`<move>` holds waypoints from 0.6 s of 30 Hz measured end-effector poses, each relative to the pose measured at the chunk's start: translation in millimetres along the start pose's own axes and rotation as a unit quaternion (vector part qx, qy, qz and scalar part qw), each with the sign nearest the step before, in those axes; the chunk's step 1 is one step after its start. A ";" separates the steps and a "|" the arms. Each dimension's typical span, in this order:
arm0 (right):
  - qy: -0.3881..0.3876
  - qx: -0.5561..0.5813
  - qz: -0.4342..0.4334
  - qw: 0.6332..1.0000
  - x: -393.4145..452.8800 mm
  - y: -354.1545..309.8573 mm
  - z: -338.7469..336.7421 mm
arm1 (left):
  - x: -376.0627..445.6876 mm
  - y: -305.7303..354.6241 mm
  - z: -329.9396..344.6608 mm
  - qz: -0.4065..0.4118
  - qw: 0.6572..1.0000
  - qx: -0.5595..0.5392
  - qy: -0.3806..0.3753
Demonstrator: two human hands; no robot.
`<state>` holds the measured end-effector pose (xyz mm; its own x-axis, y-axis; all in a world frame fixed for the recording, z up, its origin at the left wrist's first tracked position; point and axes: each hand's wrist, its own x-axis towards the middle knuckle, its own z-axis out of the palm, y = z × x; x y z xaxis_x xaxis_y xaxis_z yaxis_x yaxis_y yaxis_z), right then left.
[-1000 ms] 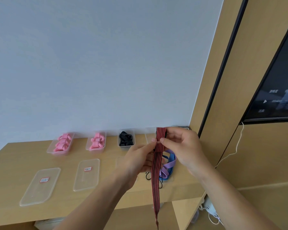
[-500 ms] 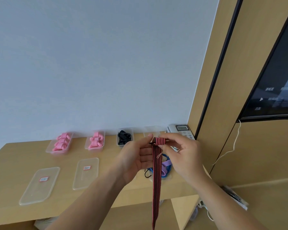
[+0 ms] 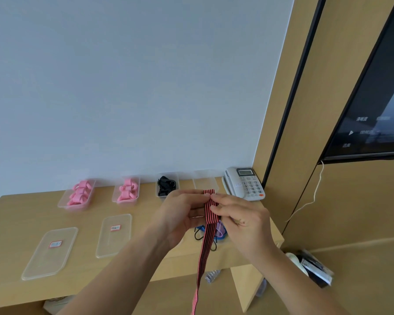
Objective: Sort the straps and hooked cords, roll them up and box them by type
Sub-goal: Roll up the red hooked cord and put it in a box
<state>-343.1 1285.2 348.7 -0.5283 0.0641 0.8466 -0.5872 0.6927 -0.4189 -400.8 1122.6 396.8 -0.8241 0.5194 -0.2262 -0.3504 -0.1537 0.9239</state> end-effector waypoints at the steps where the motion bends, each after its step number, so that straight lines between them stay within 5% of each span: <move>1: -0.002 -0.001 0.001 1.000 -0.2 0.4 0.1 | 0.0 -0.6 0.4 -0.004 1.000 -0.004 0.001; 6: -0.048 0.000 0.018 0.999 3.0 -4.4 -3.8 | 2.5 -2.5 -0.7 0.007 1.000 -0.011 0.013; 9: -0.042 0.066 0.109 0.991 7.2 -15.4 -7.1 | 2.2 -2.7 0.4 0.034 0.999 0.015 0.018; 14: -0.048 0.155 0.364 0.917 16.6 -23.1 0.6 | 1.2 -0.6 5.1 0.082 0.994 0.063 0.035; 18: -0.105 0.213 0.416 0.878 23.7 -20.5 -1.2 | -0.4 1.2 4.4 0.090 0.992 0.084 0.032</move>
<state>-342.8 1273.4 377.7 -0.9581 0.2556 0.1294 -0.0974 0.1341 -0.9862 -398.9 1125.9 399.4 -0.8953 0.4404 -0.0669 -0.1198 -0.0934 0.9884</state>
